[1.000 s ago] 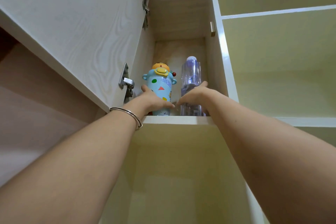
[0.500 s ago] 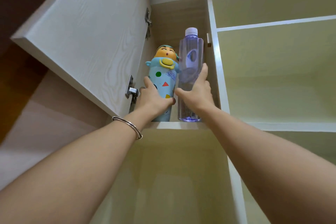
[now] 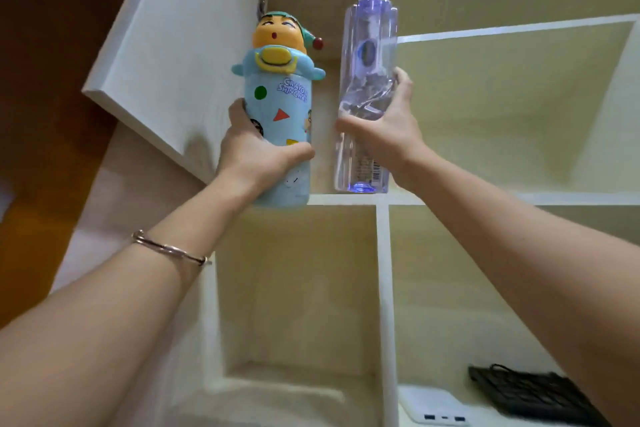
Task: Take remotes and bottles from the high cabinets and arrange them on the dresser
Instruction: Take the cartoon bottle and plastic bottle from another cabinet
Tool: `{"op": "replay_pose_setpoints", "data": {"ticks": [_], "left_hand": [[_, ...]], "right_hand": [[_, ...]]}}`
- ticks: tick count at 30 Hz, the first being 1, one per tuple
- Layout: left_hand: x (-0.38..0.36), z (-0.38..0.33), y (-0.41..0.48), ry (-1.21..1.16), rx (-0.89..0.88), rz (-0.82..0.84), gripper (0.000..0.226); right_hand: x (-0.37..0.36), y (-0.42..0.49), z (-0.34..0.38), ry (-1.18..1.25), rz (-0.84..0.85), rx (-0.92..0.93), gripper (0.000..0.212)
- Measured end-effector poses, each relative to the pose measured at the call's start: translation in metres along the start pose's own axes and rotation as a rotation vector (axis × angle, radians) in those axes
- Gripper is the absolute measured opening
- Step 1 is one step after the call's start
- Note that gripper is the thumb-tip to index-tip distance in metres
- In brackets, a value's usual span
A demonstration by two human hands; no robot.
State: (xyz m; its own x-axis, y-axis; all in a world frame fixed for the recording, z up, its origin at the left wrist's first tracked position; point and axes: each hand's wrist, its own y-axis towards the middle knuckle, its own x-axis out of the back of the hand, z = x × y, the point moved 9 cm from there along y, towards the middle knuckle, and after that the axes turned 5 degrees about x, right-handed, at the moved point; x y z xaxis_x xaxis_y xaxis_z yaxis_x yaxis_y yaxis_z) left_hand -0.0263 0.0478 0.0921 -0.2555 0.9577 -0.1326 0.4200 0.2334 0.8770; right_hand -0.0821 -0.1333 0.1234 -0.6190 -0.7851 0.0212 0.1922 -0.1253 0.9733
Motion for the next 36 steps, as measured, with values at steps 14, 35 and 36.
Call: {"op": "replay_pose_setpoints", "data": {"ticks": [14, 35, 36], "left_hand": [[-0.007, 0.03, -0.207, -0.365, 0.173, 0.423, 0.1], [-0.025, -0.059, -0.743, -0.509, 0.766, 1.606, 0.091], [-0.026, -0.086, -0.77, -0.531, 0.766, 1.663, 0.093]], "right_hand": [[0.099, -0.196, 0.02, -0.3, 0.008, -0.21, 0.102], [0.379, -0.749, 0.352, -1.135, -0.788, -1.225, 0.1], [0.389, -0.769, 0.379, -1.175, -0.854, -1.23, 0.099]]}}
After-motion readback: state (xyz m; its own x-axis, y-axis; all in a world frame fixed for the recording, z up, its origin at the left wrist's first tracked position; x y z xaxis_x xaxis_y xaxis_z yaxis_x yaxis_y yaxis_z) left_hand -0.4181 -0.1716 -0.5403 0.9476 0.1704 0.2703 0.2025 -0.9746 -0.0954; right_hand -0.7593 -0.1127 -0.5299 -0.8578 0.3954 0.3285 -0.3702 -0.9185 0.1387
